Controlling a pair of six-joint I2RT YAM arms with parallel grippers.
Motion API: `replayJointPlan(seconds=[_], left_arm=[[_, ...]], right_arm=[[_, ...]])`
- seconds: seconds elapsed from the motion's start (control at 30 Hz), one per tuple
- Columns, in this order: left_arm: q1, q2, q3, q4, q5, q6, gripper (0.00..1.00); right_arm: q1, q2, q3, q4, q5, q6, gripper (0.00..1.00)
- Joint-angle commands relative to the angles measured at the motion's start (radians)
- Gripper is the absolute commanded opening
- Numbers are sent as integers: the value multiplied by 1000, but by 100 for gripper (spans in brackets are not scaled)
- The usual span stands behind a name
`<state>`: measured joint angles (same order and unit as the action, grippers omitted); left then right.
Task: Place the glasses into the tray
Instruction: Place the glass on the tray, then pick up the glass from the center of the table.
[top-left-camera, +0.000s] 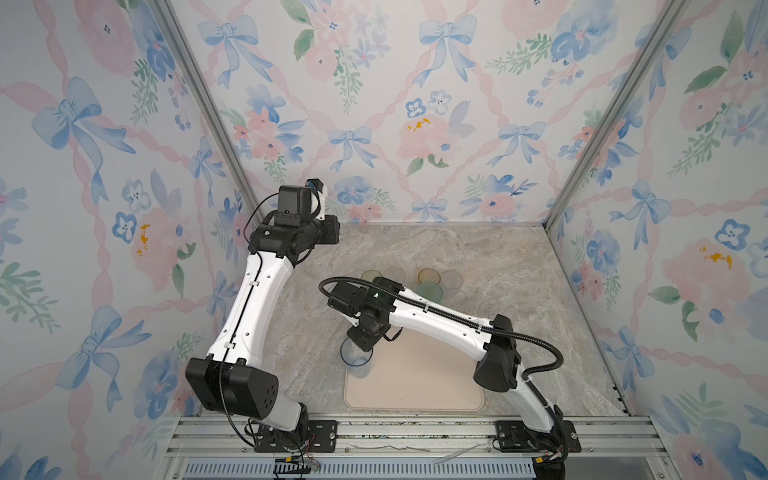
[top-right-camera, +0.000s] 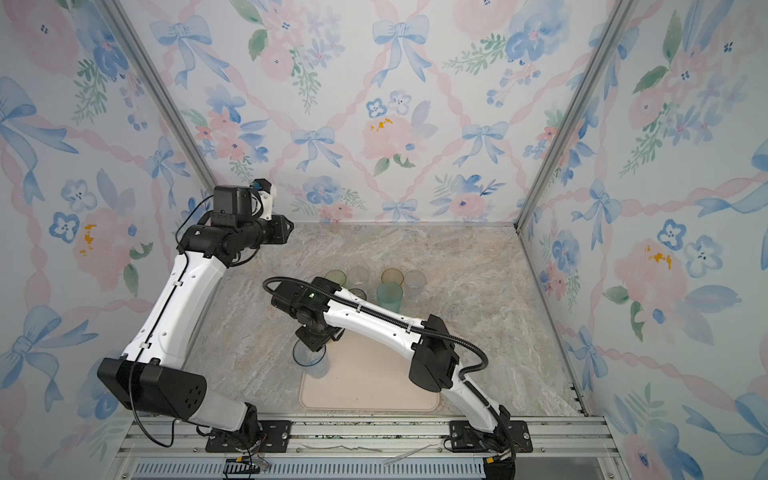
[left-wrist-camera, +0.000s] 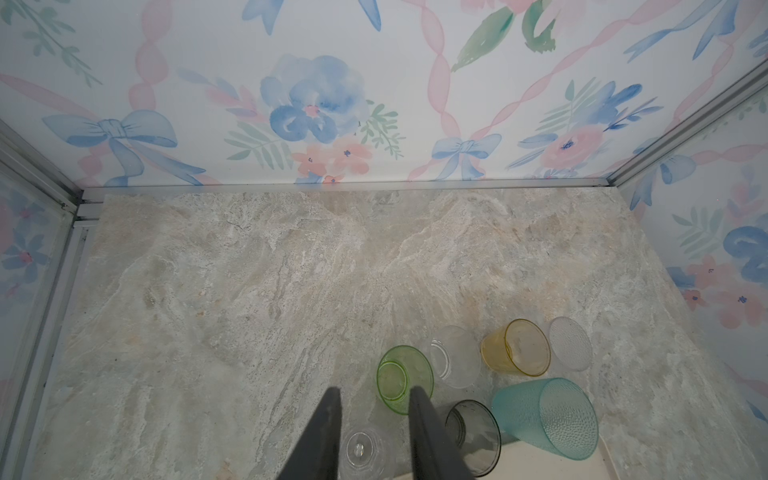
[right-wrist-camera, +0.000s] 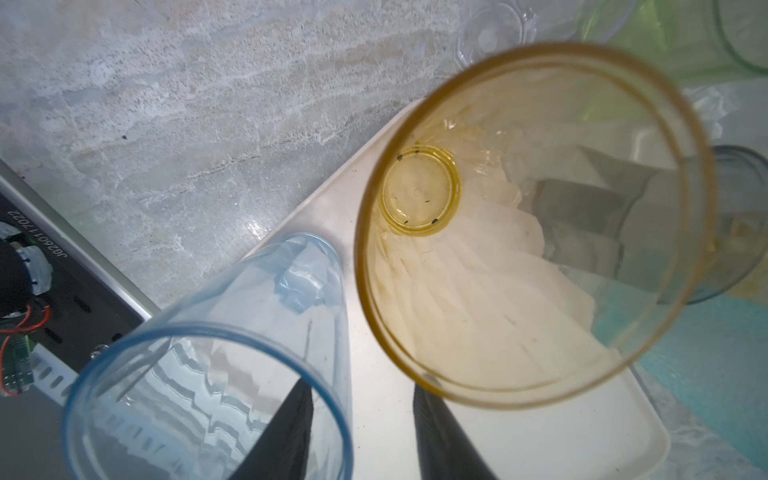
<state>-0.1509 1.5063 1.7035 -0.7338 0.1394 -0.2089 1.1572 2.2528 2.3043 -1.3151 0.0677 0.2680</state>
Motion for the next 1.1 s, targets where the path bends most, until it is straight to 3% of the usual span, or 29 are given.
replayJointPlan(seconds=[0.0,0.3,0.6,0.77,1.07], left_arm=[[5,15,-11,-4,4,22,31],[5,9,-21,-4,1,23,31],[5,-48,-125,-4,-46,46,33],[6,-69,-158,-4,-73,46,33],[7,-72,-162,-5,-86,40,34]], right_arm=[[-10,-87,38,-39,-40,15,45],[-56,-216,16,-96,-55,47,46],[-370,-381,-224,-27,24,109,35],[-480,-366,-302,-36,62,79,24],[-555,-254,-307,-29,40,44,26]])
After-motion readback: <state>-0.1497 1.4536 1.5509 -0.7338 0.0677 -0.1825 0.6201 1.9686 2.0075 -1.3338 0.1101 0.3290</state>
